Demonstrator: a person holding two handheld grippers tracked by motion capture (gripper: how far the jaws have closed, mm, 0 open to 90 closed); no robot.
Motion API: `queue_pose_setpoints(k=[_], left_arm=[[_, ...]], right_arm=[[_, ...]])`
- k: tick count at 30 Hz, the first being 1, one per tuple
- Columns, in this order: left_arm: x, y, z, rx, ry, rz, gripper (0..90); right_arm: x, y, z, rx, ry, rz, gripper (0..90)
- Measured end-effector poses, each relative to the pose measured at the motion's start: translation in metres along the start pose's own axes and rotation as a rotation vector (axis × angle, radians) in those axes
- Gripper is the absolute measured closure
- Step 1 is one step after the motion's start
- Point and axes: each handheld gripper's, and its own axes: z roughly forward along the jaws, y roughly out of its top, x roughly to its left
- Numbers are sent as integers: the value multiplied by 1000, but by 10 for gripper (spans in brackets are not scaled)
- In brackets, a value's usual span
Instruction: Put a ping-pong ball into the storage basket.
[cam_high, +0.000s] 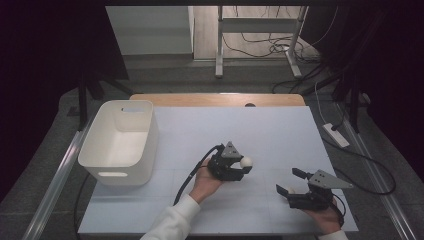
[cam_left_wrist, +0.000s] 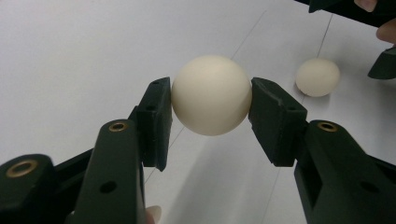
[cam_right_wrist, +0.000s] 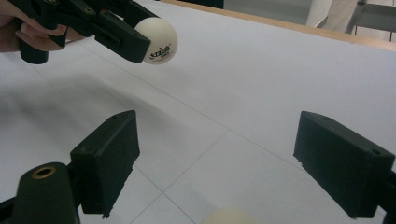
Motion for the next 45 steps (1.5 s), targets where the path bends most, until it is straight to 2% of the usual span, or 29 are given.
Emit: queue_pose_setpoints(k=[22,45], left_arm=[[3,-4,-7,-12,-7,-17,506],[10,-8,-18,-18,11,-26,506]], right_arm=[[1,0,1,7,-3,-9,139],[1,-1,3,17,-1,-11,139]])
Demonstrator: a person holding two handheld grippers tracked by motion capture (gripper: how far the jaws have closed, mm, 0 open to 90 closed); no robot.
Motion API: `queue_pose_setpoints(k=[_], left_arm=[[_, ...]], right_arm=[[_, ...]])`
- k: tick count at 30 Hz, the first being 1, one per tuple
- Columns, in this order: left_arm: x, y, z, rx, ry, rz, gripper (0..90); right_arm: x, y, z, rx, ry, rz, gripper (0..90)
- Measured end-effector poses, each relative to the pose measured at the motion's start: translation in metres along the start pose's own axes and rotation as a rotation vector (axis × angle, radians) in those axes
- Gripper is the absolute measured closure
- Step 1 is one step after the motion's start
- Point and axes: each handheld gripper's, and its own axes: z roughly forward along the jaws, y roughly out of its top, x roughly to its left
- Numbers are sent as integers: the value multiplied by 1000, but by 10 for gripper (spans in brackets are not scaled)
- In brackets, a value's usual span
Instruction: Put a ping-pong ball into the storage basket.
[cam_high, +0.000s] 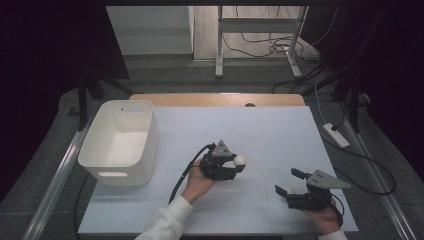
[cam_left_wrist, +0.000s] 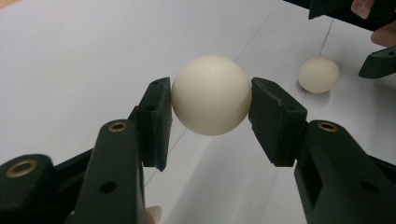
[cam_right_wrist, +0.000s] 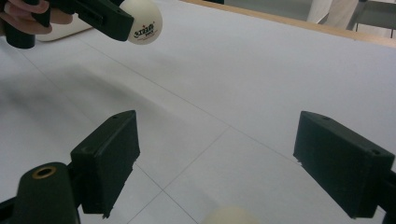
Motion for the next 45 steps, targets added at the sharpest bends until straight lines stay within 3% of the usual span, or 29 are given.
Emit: queue_pose_setpoints(k=[45], left_arm=[[3,1,-13,-31,16,-2,506]], right_arm=[[0,0,-1,-4,-3,-3,142]])
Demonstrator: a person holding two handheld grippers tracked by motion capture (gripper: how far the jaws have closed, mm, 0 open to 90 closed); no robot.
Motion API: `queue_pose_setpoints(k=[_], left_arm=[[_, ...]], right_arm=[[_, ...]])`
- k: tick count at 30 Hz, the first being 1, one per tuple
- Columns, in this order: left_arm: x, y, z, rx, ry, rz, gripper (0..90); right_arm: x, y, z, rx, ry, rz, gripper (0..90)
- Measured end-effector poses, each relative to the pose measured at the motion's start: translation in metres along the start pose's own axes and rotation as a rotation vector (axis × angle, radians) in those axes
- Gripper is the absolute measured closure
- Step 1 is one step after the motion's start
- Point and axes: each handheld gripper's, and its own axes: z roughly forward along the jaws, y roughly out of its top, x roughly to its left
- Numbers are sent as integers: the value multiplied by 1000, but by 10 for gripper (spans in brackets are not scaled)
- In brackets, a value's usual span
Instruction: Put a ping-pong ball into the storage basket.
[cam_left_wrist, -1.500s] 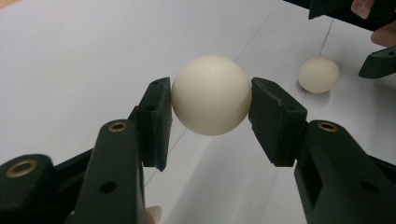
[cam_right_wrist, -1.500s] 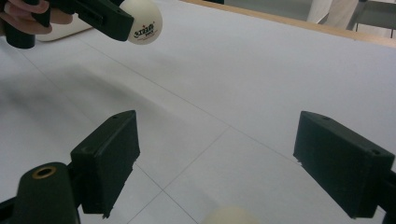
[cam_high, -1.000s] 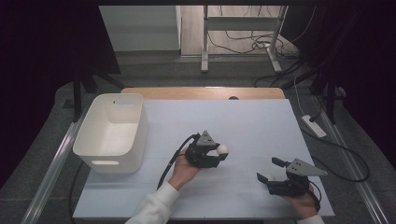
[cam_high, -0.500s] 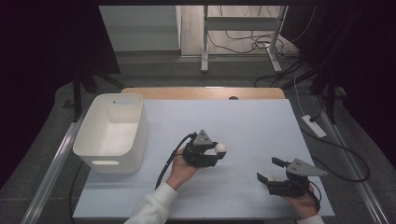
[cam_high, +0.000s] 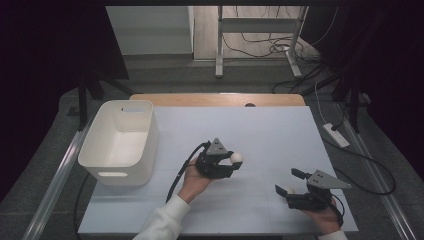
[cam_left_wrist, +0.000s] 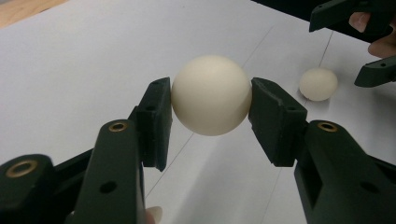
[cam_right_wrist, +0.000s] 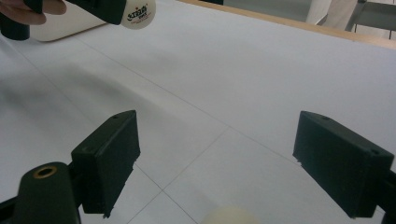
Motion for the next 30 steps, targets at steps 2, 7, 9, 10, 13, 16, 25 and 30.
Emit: queue_pose_setpoints(k=[2,7,9,10,13,16,25,30], left_arm=[[0,0,-1,0,4,0,506],[1,0,-7,-4,14,0,506],[1,0,-9,-6,18,1,506],[1,0,-11,-7,21,2,506],[2,0,-13,-10,25,2,506],[3,0,-16,-13,30,0,506],[5,-1,-25,-24,45,-8,507],[5,-1,-31,-32,55,-9,506]], right_arm=[[0,0,0,-1,-1,3,142],[0,0,-1,-1,-1,5,142],[0,0,-1,-2,-1,3,142],[0,0,-1,-2,-1,3,142],[1,1,0,-2,0,1,142],[1,1,0,1,-1,0,142],[1,1,0,0,-1,0,142],[1,1,0,0,-1,-1,142]])
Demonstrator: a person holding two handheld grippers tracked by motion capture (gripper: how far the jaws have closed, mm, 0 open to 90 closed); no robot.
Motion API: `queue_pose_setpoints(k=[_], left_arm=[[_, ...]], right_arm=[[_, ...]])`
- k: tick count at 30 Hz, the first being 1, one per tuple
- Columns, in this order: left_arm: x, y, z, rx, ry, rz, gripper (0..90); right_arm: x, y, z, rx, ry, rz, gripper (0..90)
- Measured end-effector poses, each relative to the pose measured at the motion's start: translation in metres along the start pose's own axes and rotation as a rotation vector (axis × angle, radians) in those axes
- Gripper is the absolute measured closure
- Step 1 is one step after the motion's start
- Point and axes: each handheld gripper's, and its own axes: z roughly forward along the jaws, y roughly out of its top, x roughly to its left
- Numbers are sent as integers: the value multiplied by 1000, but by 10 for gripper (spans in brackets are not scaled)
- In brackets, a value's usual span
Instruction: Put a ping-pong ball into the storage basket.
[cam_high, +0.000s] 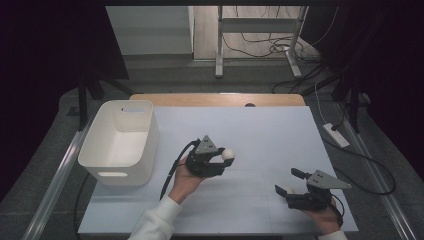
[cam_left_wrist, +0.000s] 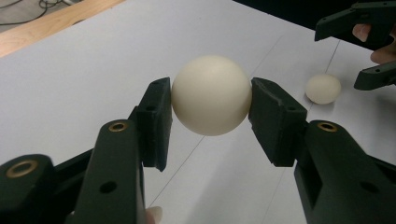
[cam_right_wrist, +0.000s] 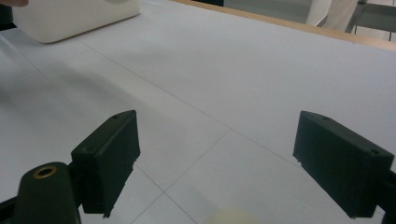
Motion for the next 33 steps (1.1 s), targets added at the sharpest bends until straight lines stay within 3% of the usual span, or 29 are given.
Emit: queue_pose_setpoints(k=[33], left_arm=[[21,9,-47,-63,93,-28,506]], right_arm=[[0,0,0,-3,-4,2,142]])
